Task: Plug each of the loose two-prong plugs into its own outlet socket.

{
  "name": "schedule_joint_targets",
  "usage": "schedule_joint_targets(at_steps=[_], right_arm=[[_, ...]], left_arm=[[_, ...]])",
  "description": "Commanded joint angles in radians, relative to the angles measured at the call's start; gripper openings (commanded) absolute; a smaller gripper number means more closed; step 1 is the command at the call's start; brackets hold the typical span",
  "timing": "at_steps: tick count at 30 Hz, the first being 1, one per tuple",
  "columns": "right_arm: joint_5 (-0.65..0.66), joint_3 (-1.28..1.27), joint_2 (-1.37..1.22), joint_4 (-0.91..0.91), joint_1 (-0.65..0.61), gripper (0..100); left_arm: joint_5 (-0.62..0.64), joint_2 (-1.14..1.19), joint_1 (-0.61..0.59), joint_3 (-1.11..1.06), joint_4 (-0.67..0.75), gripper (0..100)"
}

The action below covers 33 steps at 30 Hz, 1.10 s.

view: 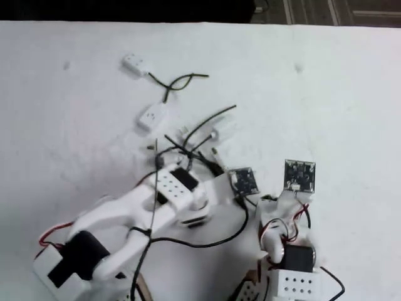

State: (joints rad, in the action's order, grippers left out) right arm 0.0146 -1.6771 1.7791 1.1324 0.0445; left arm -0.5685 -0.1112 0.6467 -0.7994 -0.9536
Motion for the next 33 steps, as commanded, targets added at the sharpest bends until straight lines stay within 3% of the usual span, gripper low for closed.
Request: schedule_joint_targets(at_steps=[1,7,13,20,26,33], right_arm=[[0.0,0.031,0.004,-0.019,0.013,1.9],[0.0,0.031,0.004,-0.019,0.013,1.9],[0.0,0.031,0.004,-0.019,0.013,1.9],[0.0,0.031,0.004,-0.019,0.013,1.9],[0.0,0.031,0.004,-0.019,0.013,1.9],[0.0,0.031,0.004,-0.019,0.013,1.9]], left_arm=[[0.028,-0.168,-0.005,0.034,-0.133,2],[0.083,-0.395,-0.18,0.028,-0.279,2],[-0.048,-0.437,-0.351,-0.032,-0.258,2],[-0.066,-0.437,-0.394,-0.167,-0.094,3],[-0.044,-0.446,-0.406,-0.147,-0.12,24],[-0.029,-0.446,-0.441,-0.083,-0.152,24]])
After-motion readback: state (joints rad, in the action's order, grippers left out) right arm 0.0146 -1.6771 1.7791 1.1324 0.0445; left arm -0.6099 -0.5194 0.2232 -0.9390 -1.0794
